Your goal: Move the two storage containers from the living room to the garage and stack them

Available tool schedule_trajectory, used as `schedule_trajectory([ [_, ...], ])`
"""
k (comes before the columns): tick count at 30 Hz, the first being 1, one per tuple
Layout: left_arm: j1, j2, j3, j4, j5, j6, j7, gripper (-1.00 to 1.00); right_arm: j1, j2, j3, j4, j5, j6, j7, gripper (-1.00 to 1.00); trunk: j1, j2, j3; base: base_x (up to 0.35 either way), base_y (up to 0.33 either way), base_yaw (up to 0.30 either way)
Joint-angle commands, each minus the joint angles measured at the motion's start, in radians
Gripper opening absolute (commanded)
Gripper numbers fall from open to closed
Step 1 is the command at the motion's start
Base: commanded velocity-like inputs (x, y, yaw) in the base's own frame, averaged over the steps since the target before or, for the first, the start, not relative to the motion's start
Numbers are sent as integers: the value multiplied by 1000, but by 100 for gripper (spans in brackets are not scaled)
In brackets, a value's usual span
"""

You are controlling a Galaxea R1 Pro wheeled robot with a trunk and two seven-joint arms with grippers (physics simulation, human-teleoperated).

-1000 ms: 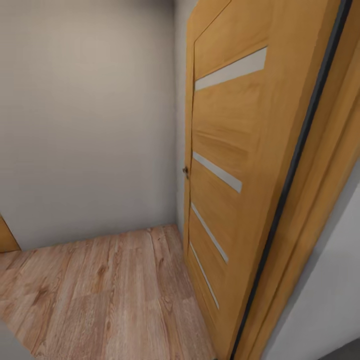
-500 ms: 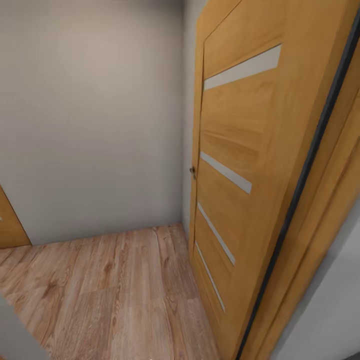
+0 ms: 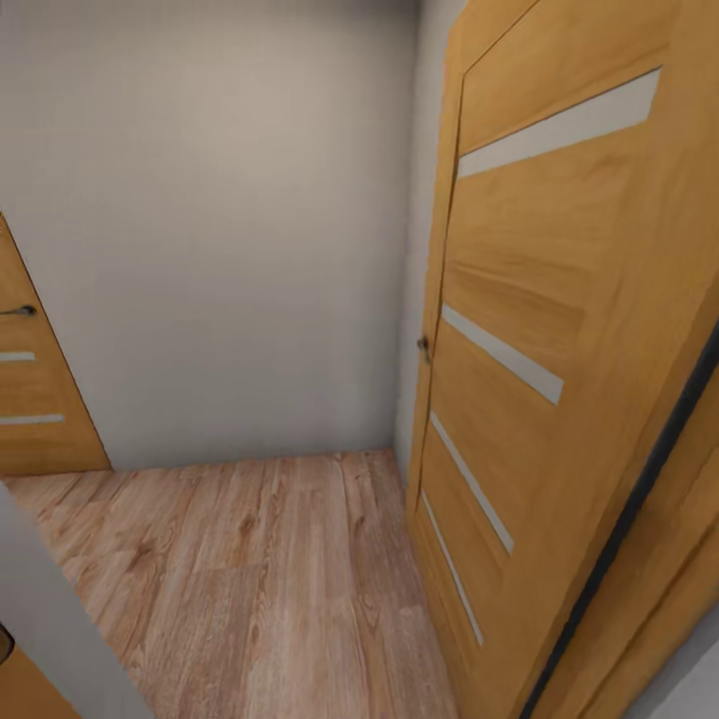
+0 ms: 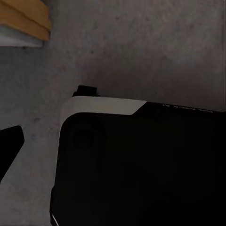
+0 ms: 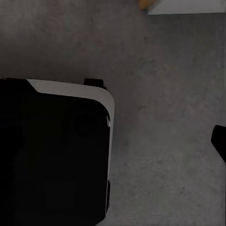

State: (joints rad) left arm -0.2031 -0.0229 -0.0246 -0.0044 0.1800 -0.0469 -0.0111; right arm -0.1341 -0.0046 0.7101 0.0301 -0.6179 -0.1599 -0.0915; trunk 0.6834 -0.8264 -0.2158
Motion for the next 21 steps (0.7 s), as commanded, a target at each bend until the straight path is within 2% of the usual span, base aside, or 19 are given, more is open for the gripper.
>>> schedule_trajectory([
  [1,-1,0,-3,1,9,-2,-1,100,-1,0,8,2,-6,-4,-1,100,1,-1,-1,286,0,61],
  [15,-1,0,-3,1,9,-3,-1,100,-1,0,8,2,-6,-3,-1,100,1,-1,-1,313,0,9],
  [21,-1,0,-3,1,9,-9,-1,100,-1,0,8,2,-6,-4,-1,100,1,-1,-1,124,0,188],
])
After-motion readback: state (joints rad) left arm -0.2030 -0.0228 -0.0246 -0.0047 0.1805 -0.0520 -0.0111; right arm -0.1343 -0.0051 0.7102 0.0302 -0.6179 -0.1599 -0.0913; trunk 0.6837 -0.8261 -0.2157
